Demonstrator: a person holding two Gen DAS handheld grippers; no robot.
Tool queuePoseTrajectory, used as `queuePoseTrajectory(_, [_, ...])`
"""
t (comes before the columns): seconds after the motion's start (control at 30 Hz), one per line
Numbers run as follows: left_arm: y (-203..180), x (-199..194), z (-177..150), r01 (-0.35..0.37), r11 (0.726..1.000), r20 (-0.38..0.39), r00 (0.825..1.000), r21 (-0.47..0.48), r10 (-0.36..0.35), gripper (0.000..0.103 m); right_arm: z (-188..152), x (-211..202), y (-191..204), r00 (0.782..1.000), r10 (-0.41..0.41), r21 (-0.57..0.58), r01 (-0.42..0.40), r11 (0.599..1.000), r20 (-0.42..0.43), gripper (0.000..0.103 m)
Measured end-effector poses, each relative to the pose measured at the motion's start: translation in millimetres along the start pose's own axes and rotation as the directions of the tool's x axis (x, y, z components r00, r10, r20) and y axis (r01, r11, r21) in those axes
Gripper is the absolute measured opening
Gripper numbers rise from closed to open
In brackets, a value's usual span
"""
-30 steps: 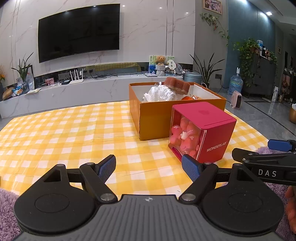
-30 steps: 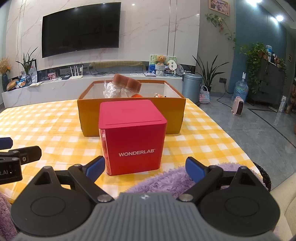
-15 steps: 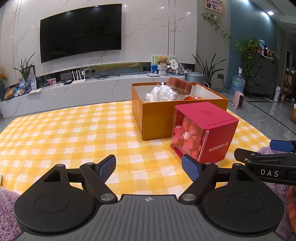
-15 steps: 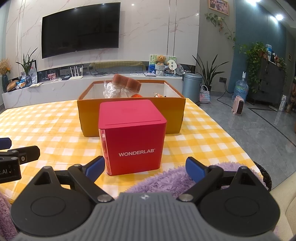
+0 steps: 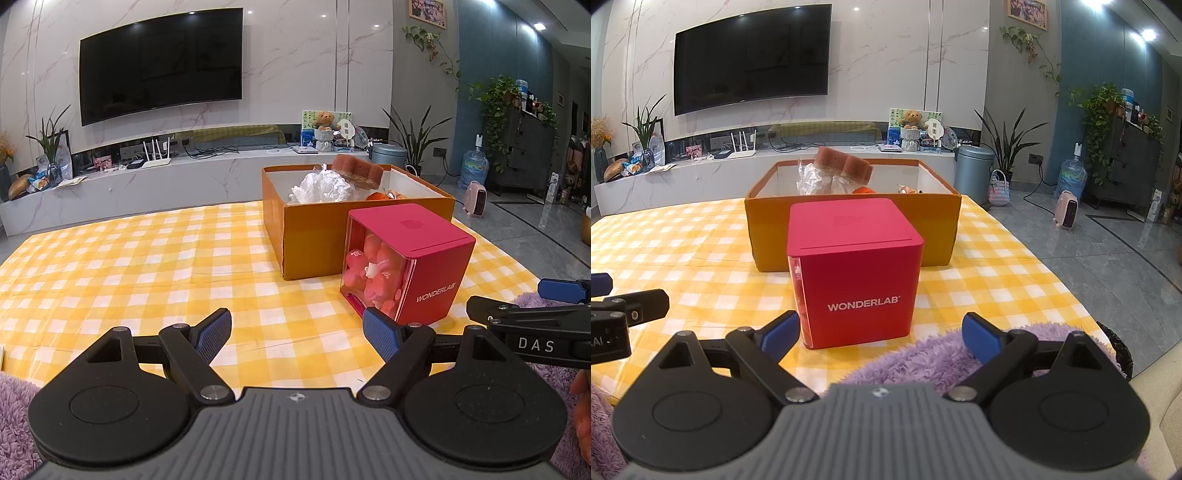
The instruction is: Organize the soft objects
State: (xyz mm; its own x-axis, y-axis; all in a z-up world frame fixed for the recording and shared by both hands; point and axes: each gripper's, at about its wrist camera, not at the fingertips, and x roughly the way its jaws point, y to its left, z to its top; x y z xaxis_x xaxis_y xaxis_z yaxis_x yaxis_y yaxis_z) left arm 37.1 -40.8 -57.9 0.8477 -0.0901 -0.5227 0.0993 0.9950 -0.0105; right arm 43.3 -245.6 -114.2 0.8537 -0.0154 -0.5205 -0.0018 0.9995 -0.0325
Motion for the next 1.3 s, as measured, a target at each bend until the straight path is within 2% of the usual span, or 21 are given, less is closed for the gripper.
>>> queuePoseTrajectory(1.3, [1.8,-2.2,0.8,-0.017,1.0,-0.003,1.0,0.004,0.017,0.095,0.0,0.0,0.1,1.0,0.001,0.003,-0.001,1.0,-0.003,0.093])
